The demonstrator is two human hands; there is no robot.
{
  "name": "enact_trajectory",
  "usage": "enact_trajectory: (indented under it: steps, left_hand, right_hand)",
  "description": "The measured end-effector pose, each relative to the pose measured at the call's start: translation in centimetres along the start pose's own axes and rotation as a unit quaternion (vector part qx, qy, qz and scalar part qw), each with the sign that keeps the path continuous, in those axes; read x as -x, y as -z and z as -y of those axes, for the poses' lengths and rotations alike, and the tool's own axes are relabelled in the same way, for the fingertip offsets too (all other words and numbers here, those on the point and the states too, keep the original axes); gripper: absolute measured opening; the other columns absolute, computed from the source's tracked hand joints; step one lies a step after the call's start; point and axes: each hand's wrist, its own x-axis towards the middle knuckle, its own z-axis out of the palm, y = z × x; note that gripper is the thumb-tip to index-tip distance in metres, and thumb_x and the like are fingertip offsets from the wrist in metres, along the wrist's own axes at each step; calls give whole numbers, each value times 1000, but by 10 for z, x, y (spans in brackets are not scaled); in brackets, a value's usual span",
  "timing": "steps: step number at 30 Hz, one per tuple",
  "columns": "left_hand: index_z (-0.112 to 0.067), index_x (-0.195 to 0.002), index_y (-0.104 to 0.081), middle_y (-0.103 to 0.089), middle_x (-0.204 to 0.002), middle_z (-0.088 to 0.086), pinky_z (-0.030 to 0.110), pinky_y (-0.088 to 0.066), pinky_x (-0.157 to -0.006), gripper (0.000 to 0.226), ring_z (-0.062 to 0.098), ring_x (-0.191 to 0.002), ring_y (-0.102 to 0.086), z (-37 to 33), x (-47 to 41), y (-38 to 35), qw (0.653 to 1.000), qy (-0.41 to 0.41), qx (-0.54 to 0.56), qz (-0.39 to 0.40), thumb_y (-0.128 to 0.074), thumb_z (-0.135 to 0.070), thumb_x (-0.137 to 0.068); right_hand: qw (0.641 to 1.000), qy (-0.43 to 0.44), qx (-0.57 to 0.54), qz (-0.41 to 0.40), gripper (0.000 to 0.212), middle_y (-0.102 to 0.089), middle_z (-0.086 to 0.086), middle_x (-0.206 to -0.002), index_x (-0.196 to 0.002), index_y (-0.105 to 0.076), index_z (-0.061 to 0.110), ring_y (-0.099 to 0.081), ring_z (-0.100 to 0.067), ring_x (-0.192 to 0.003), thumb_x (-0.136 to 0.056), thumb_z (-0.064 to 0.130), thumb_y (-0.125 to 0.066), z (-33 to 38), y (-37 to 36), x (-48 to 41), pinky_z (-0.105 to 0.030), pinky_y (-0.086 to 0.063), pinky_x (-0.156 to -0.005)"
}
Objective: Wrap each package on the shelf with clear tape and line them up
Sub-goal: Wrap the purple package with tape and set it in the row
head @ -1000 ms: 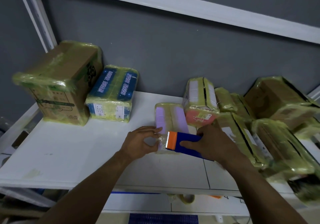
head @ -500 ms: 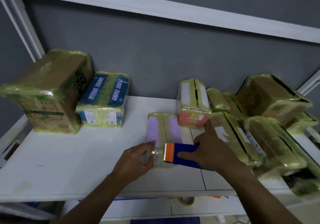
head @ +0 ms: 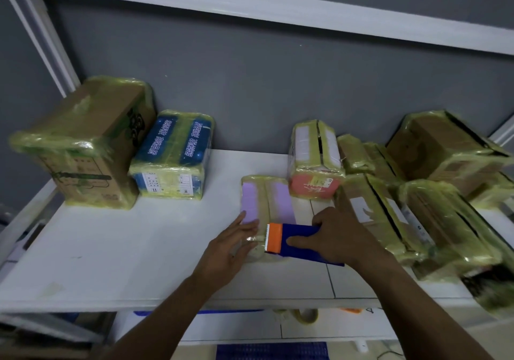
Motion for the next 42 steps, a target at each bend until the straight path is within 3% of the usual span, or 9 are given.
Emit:
enact_trajectory:
  steps: [4,7,12,17,26,31,33,37,42]
  left_hand:
    - [-30,-145,-52,-28,-155,-37,37,-51,-106,42,5,-148,-30,3,1,0,998,-49,-39,9,-49,-40,-105]
    - [-24,-145,-53,-28,-156,-35,23,-43,-111,43,3,-149,-29,1,-1,-2,996,-69,-60,13,-50,-36,-104]
    - [-16,-132,-65,-61,-137,-4,17,-39,-110,37,-8,-137,-38,6,-8,6,990,-104,-84,35,-66,-19,-95]
    - [-14,-120,-74,-70,-126,-4,11,-40,-106,27,-7,-129,-47,2,-9,7,991,-106,-79,-5,-65,-24,-97]
    - [-13,-118,-75,-70,-126,-3,24,-48,-105,28,4,-127,-54,0,-10,12,990,-110,-83,7,-74,-13,-90]
    - [-17,-118,-75,-66,-133,-3,24,-46,-106,30,11,-132,-51,-2,-11,14,978,-150,-146,26,-66,-32,-94]
    - [-19,-121,-74,-66,-134,-4,25,-48,-103,33,13,-130,-54,-5,-13,17,974,-146,-168,31,-69,-36,-93]
    - [-17,-117,-75,-73,-121,0,36,-59,-93,33,18,-115,-66,-12,-21,15,966,-150,-203,48,-81,-21,-85]
    - [-17,-125,-72,-71,-123,2,36,-61,-82,49,24,-113,-67,-17,-16,9,954,-168,-244,47,-87,-19,-79]
  right_hand:
    - [1000,4,1,-4,64,-50,12,-84,-85,-60,26,-63,-7,-75,-65,86,-70,-3,-2,1,-22,-52,-65]
    - [1000,10,-5,-9,63,-53,13,-84,-86,-60,27,-64,-7,-74,-65,86,-70,-4,-4,3,-20,-50,-64]
    - [1000,19,-7,-23,62,-45,14,-83,-88,-62,26,-62,-6,-78,-68,84,-70,-4,-5,8,-19,-47,-63]
    - [998,28,-15,-47,57,-56,10,-80,-82,-62,25,-61,-6,-72,-73,81,-69,-1,-9,19,-21,-50,-66]
    - [998,10,-45,-42,58,-67,10,-78,-83,-63,26,-65,-3,-69,-68,82,-71,-21,1,34,-19,-51,-61]
    - [998,-4,-47,-35,59,-68,8,-79,-84,-65,24,-66,-6,-69,-69,81,-72,-26,-5,27,-23,-55,-66]
    - [999,-6,-45,-31,59,-68,8,-79,-85,-64,24,-66,-6,-70,-69,80,-73,-26,-6,24,-22,-55,-66]
    - [999,-7,-47,-21,55,-67,10,-81,-86,-62,26,-66,-6,-72,-71,78,-73,-27,-6,20,-21,-53,-66]
    - [998,-14,-62,-10,53,-67,9,-80,-86,-60,27,-67,-8,-74,-72,76,-74,-29,-6,18,-21,-53,-68]
